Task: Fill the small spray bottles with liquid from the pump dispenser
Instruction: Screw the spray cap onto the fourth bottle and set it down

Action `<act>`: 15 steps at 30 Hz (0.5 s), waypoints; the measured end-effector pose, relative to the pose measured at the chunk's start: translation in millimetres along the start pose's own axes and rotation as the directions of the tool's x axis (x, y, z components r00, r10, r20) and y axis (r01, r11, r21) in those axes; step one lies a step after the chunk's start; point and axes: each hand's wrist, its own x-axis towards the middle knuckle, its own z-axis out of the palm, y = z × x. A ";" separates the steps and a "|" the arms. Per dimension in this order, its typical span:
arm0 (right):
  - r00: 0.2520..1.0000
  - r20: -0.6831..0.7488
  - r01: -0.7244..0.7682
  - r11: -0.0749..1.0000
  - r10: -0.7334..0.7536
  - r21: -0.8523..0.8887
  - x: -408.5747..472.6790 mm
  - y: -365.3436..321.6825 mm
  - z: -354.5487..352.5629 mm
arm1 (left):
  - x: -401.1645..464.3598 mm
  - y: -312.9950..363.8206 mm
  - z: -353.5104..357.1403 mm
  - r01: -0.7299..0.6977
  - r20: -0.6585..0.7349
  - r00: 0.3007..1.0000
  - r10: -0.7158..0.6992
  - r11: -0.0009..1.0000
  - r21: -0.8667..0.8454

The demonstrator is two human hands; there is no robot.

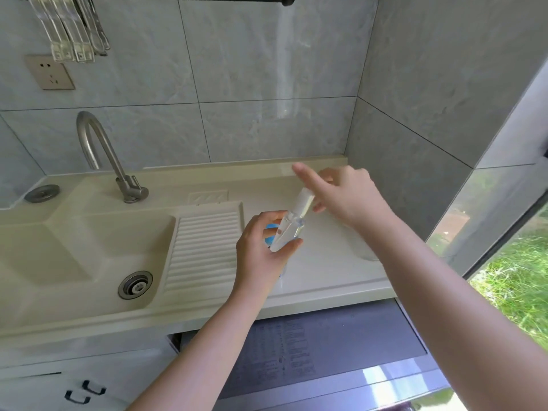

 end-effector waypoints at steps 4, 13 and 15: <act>0.953 0.288 -0.004 0.941 -0.099 0.338 1.2 13.9 -15.6 | -0.3 4.4 7.0 0.014 0.014 1.000 -0.014 1.000 0.012; 0.984 0.176 0.010 0.987 -0.039 0.162 -6.1 25.7 -12.7 | -1.8 6.3 31.5 0.020 0.026 0.999 -0.020 0.999 0.026; 0.952 0.301 -0.046 0.939 -0.062 0.340 -4.8 34.5 -13.9 | -0.7 6.8 33.5 0.030 0.038 0.999 -0.031 0.999 0.022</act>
